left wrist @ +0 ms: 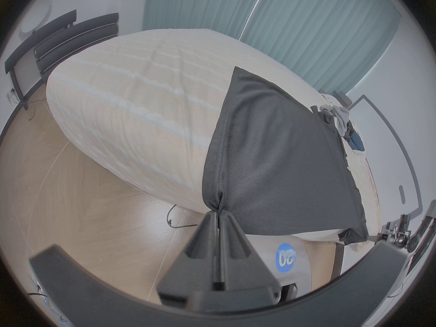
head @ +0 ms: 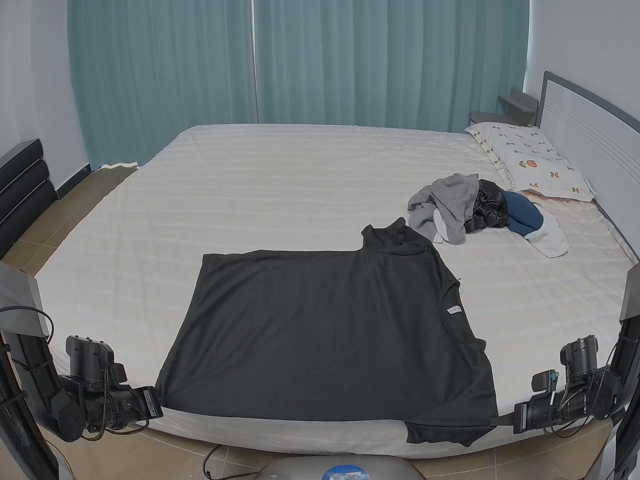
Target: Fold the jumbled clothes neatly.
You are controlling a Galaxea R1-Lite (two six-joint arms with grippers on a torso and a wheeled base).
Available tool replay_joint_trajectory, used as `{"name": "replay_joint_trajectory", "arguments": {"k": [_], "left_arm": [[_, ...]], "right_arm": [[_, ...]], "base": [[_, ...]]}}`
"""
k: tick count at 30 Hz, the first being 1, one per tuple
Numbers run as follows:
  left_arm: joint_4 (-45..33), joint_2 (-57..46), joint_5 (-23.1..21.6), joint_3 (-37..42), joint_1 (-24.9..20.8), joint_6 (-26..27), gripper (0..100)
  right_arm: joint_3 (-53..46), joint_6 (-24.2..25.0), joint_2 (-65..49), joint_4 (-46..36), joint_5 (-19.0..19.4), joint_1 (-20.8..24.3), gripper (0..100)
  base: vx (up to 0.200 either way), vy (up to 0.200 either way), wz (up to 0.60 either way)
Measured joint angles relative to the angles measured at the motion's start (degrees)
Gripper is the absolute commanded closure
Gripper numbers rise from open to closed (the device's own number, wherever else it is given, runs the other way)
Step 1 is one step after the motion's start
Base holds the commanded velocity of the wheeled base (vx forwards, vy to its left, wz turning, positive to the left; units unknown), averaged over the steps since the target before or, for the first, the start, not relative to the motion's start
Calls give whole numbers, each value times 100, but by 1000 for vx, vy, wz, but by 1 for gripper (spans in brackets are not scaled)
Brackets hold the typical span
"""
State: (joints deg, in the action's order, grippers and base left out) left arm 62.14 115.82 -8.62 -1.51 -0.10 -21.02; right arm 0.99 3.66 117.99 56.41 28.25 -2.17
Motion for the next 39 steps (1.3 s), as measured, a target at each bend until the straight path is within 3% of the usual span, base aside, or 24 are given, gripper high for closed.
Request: {"name": "replay_joint_trajectory", "arguments": {"k": [9, 27, 34, 39], "left_arm": [[-91, 132, 4, 46, 10, 323, 100], [-1837, -595, 96, 50, 23, 1097, 100], [-2246, -1031, 99, 4, 17, 1178, 100], [-2253, -1207, 93, -176, 32, 950, 100]], "right_arm": [[0, -356, -280, -563, 0, -69, 100], [0, -841, -1353, -2014, -2, -67, 100], [5, -814, -1705, -1952, 49, -41, 100], [204, -650, -1788, -1880, 46, -35, 100]], "base": [[0, 0, 0], [0, 0, 0], [0, 0, 0], [0, 0, 0]]}}
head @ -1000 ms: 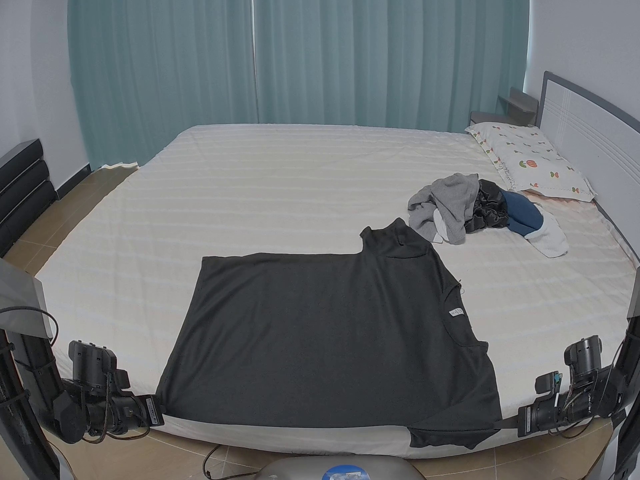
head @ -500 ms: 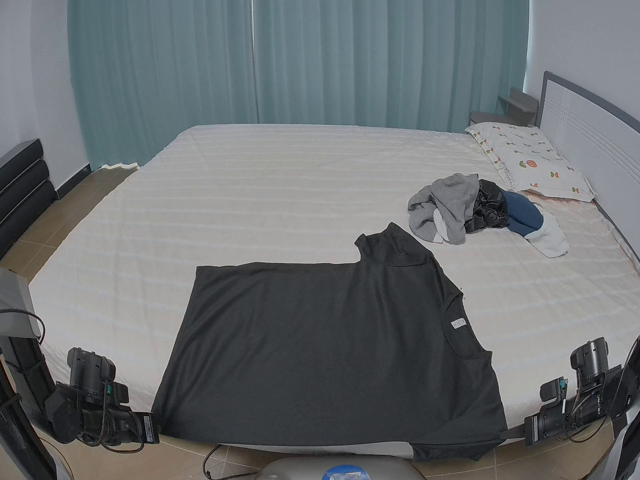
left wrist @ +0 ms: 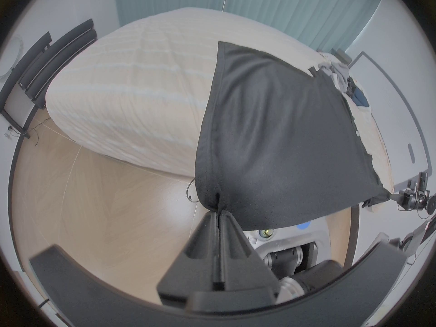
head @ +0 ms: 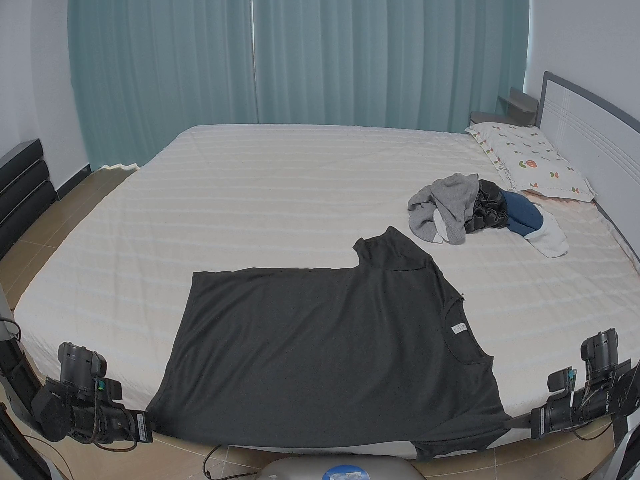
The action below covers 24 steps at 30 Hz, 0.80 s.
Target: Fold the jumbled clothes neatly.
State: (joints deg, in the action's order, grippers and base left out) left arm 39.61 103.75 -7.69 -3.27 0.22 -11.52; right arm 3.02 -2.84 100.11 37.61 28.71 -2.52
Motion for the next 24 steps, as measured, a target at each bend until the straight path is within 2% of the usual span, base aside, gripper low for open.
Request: {"name": "replay_joint_trajectory", "arguments": {"k": [8, 13, 18, 24], "left_arm": [[2, -78, -2, -731, -17, -1262, 100], [-11, -43, -5, -1246, -27, -1776, 100], [-26, 154, -7, -1671, -68, -2093, 100], [-91, 418, -13, -2002, -101, -2130, 100]], "right_arm": [[896, 900, -5, 7, -127, 73, 100], [1353, 1067, 135, -13, -202, 105, 100], [1692, 1104, 402, 2, -216, 118, 100], [2037, 1261, 642, -13, -213, 126, 100]], "base": [[0, 0, 0], [0, 0, 0], [0, 0, 0], [0, 0, 0]]}}
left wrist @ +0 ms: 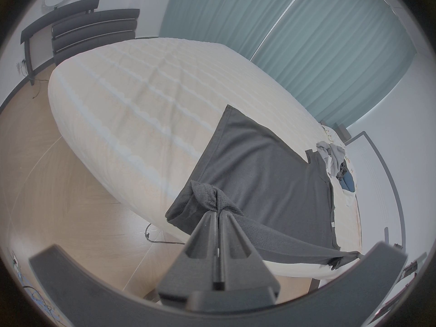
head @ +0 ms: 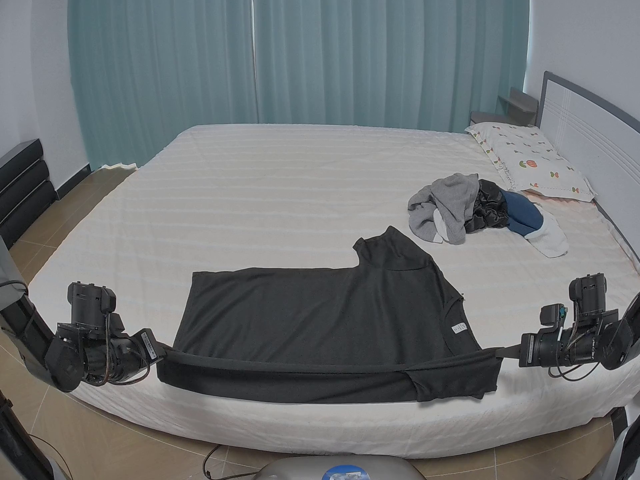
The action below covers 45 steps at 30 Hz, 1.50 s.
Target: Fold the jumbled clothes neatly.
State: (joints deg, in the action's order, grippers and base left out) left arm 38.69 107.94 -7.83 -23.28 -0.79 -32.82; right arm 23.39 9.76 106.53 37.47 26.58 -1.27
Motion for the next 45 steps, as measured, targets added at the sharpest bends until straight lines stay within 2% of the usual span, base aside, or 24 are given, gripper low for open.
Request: {"name": "replay_joint_trajectory", "arguments": {"k": [15, 21, 27, 28, 29, 35, 45], "left_arm": [[-451, 538, 2, -717, -5, -213, 100], [-475, 805, -2, -898, -9, -308, 100], [-479, 1075, -32, -1125, -9, -512, 100], [-479, 1113, -44, -1143, -9, -525, 100], [-486, 1152, -51, -1167, -9, -530, 0], [-482, 1331, -60, -1263, -11, -567, 0], [-457, 1221, -148, -1221, 90, -845, 0]], "right_arm": [[811, 227, 735, -20, -20, 215, 100], [1189, 380, 1019, -26, -211, 317, 100], [1456, 416, 1296, -23, -239, 390, 100], [1488, 417, 1331, -23, -239, 396, 0], [1521, 419, 1378, -23, -241, 405, 0], [1630, 506, 1552, 13, -238, 422, 0], [1510, 1242, 1329, 43, -219, 363, 0]], "base": [[0, 0, 0], [0, 0, 0], [0, 0, 0], [0, 0, 0], [0, 0, 0], [0, 0, 0], [0, 0, 0]]}}
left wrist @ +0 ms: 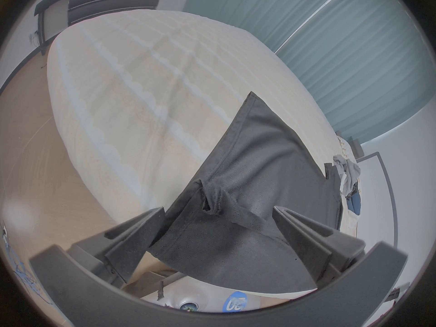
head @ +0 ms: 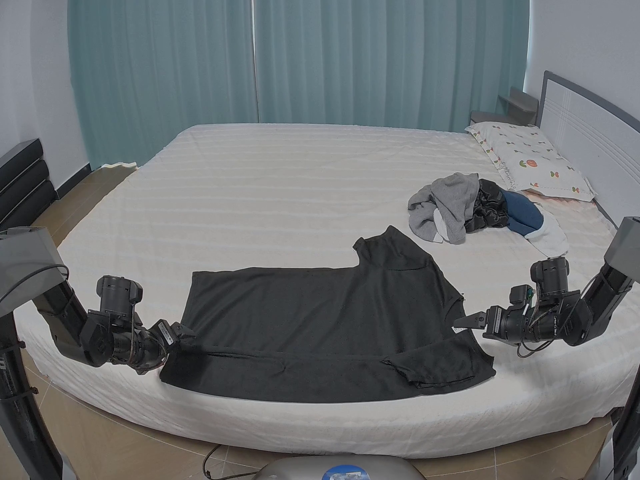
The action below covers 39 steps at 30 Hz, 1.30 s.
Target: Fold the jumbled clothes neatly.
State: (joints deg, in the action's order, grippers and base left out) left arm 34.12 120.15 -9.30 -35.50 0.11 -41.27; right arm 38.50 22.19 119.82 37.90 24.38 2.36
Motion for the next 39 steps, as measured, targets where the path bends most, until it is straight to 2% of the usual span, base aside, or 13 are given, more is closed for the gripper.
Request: {"name": "replay_joint_trajectory", "arguments": {"k": [3, 7, 13, 24, 30, 39], "left_arm": [[-10, -226, -169, 102, 83, -12, 0], [-7, -549, -378, 293, 187, -17, 0], [20, -817, -446, 461, 234, -263, 0], [22, -837, -427, 417, 245, -391, 0], [26, -847, -473, 413, 250, -613, 0], [30, -837, -532, 435, 145, -657, 0]], "right_arm": [[-179, 241, -185, 0, -5, -37, 0], [-468, 822, -491, 0, -5, -68, 0], [-800, 1558, -866, 4, 28, -79, 0], [-942, 1641, -981, 4, 46, -50, 0], [-984, 1641, -987, 0, 49, -33, 0], [-995, 1637, -981, 4, 41, 6, 0]], "base": [[0, 0, 0], [0, 0, 0], [0, 0, 0], [0, 0, 0], [0, 200, 0], [0, 0, 0]]}}
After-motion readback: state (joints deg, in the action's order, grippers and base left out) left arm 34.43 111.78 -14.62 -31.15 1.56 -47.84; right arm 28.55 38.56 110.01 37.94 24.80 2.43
